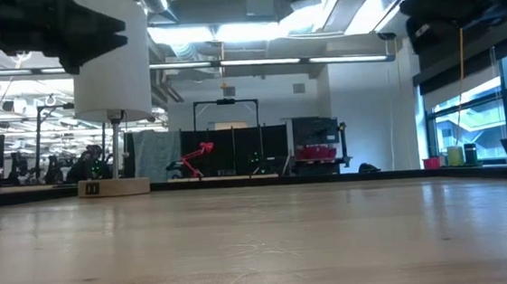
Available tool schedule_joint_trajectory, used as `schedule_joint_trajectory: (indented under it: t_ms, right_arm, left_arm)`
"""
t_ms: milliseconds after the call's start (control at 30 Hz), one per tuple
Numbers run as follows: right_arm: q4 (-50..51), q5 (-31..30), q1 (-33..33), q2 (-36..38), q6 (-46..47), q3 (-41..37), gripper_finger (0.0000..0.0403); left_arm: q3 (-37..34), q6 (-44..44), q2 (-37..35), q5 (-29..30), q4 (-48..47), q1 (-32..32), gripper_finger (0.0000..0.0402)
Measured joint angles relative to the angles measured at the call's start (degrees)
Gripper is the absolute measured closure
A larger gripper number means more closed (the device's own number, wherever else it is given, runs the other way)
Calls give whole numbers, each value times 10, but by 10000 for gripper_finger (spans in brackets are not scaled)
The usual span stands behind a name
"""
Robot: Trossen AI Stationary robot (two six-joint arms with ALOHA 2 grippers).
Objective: Put items in baskets/containers
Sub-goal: Return to Home Position
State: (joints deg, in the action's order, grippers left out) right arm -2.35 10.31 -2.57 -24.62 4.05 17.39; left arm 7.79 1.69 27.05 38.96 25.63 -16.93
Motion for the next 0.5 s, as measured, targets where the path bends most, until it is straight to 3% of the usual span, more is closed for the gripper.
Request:
schedule_joint_trajectory:
  t_ms: [233, 500]
  right_arm:
    - [19, 38, 0, 126, 8, -53, 391]
    - [20, 44, 0, 237, 42, -120, 391]
  left_arm:
    - [0, -3, -76, 32, -93, -32, 222]
    - [0, -2, -86, 53, -134, -52, 222]
